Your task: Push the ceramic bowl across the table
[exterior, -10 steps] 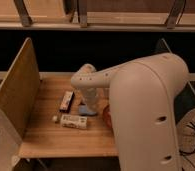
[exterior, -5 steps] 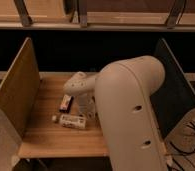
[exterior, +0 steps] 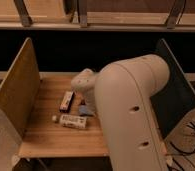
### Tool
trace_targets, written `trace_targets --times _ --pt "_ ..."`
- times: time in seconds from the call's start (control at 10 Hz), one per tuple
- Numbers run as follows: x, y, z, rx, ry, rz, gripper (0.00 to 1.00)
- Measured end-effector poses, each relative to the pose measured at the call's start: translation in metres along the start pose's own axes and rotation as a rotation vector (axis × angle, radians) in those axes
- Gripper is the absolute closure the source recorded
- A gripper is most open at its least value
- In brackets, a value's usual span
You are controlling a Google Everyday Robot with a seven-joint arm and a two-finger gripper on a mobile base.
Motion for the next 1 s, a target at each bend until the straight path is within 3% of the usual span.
trace_targets --times 0.1,0.6,1.0 --pt "0.0 -0.009 -0.001 -0.004 -0.002 0.027 1.0" --pt "-0.001 -0.007 -0.001 -0.007 -0.004 0.024 1.0" --pt "-0.025 0.009 0.007 -0.059 -0.088 -0.03 1.0"
